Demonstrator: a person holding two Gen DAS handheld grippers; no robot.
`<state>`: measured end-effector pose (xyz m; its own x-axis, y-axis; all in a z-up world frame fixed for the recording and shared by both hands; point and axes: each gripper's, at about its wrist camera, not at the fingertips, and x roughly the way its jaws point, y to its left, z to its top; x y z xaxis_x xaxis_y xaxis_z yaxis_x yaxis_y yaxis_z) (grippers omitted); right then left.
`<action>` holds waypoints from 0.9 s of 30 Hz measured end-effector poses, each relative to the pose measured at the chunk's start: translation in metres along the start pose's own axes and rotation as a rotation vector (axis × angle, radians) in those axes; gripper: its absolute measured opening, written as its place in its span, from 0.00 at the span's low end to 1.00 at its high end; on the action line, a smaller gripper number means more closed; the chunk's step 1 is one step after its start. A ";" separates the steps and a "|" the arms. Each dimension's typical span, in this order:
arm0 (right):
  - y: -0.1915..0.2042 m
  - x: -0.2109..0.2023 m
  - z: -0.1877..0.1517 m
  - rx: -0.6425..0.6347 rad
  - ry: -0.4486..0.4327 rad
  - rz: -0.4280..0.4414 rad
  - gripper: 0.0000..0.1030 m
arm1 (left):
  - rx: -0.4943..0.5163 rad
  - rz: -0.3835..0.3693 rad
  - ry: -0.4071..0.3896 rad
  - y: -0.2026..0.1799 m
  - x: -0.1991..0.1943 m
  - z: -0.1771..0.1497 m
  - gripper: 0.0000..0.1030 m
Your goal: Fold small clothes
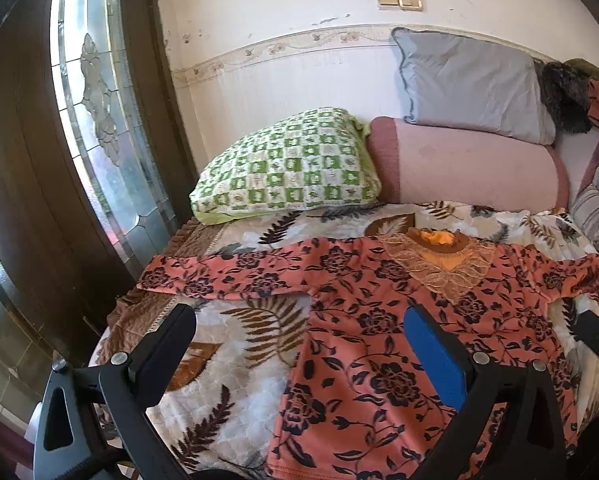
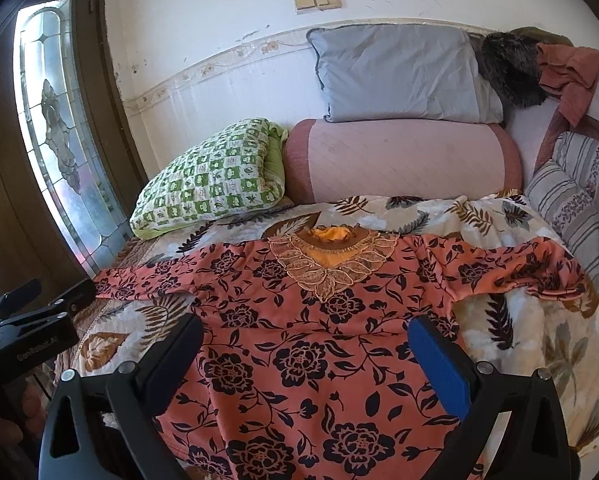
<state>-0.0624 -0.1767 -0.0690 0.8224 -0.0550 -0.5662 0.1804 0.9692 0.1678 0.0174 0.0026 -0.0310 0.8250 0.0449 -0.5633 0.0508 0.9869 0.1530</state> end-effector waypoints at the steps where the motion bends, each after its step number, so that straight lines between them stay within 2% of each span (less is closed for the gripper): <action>1: -0.001 0.001 0.000 0.004 0.003 0.002 1.00 | -0.010 0.015 -0.001 0.005 0.001 0.000 1.00; 11: 0.006 0.011 -0.001 0.007 0.022 0.022 1.00 | -0.092 0.120 0.002 0.056 0.004 -0.002 1.00; 17: 0.017 0.014 0.000 -0.018 0.029 0.032 1.00 | -0.119 0.134 -0.002 0.072 0.004 -0.003 1.00; 27: 0.021 0.014 0.000 -0.028 0.030 0.034 1.00 | -0.120 0.134 -0.005 0.074 0.004 -0.004 1.00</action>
<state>-0.0472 -0.1571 -0.0736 0.8114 -0.0148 -0.5843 0.1365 0.9768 0.1649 0.0224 0.0760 -0.0248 0.8226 0.1767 -0.5405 -0.1270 0.9836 0.1283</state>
